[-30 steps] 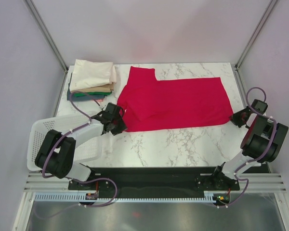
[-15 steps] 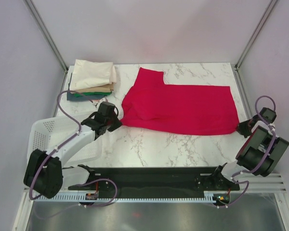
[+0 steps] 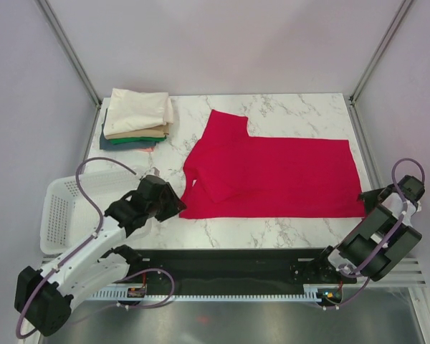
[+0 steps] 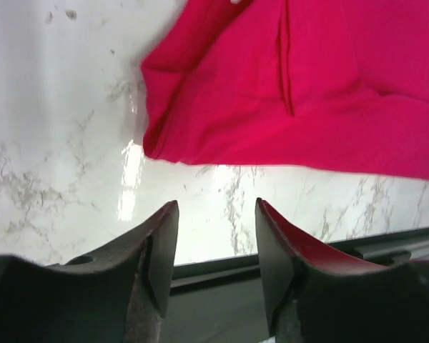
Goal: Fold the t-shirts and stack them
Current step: Fold the tshirt
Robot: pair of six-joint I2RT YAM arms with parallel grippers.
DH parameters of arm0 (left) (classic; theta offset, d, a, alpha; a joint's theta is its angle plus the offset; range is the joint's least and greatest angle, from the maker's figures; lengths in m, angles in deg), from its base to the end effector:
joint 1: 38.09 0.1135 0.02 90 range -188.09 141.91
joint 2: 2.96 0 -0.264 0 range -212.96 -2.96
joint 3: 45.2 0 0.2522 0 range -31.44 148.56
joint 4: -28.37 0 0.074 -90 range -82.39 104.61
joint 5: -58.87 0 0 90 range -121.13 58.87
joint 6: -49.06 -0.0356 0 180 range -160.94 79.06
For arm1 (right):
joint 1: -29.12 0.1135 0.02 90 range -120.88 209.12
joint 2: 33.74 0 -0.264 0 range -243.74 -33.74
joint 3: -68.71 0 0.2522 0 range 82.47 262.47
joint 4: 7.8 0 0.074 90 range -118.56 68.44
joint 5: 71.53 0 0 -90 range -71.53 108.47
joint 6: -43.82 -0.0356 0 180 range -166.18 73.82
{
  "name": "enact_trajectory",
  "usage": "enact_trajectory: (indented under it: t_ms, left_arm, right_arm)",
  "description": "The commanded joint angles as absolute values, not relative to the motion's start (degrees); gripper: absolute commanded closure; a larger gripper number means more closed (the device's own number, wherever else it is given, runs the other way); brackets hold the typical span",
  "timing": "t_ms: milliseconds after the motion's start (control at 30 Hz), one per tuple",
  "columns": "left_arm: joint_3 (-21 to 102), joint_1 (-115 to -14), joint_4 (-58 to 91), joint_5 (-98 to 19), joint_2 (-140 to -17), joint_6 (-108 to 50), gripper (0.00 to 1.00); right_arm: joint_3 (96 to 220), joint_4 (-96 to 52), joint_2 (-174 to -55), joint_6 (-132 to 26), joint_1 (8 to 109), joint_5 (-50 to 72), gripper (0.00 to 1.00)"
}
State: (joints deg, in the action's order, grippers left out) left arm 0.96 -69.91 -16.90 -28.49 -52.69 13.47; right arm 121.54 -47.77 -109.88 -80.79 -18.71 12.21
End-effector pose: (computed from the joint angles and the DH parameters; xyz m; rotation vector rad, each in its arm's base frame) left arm 0.1480 -0.0899 0.2167 -0.5151 2.4675 -0.6045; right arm 0.1624 -0.1735 0.1723 1.7303 2.0276 0.0719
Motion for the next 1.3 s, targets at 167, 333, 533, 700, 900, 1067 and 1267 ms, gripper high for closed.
enact_trajectory:
  t_ms: [167,333,533,700,900,1067,1267]
  left_arm:
    - [13.8,-73.25,-29.07,-20.08,-53.91,2.25,0.37]
    - [28.66,-72.46,-23.2,-16.53,-70.34,-7.08,0.36]
    - [50.97,-63.52,-14.22,-25.57,-97.19,-15.89,0.4]
    - [76.27,-59.02,-13.16,-35.07,-118.14,-19.05,0.4]
    - [104.32,-54.89,-13.35,-43.24,-143.82,-19.77,0.34]
    - [109.54,-52.68,-4.48,-50.37,-153.42,-12.56,0.34]
    - [110.15,-52.68,1.76,-51.78,-159.31,-7.99,0.33]
  right_arm:
    - [122.46,-50.74,-104.23,-80.2,-20.71,12.41,0.09]
    - [124.39,-50.99,-101.43,-78.97,-19.66,10.2,0.09]
    - [126.41,-49.95,-95.19,-79.14,-6.42,13.62,0.08]
    - [129.66,-49.86,-93.25,-77.65,0.11,14.16,0.06]
    - [131.43,-50.47,-91.31,-75.98,7.14,13.19,0.06]
    - [130.37,-50.82,-89.38,-76.5,13.73,13.11,0.06]
    - [130.11,-52.14,-86.21,-76.33,17.34,13.2,0.05]
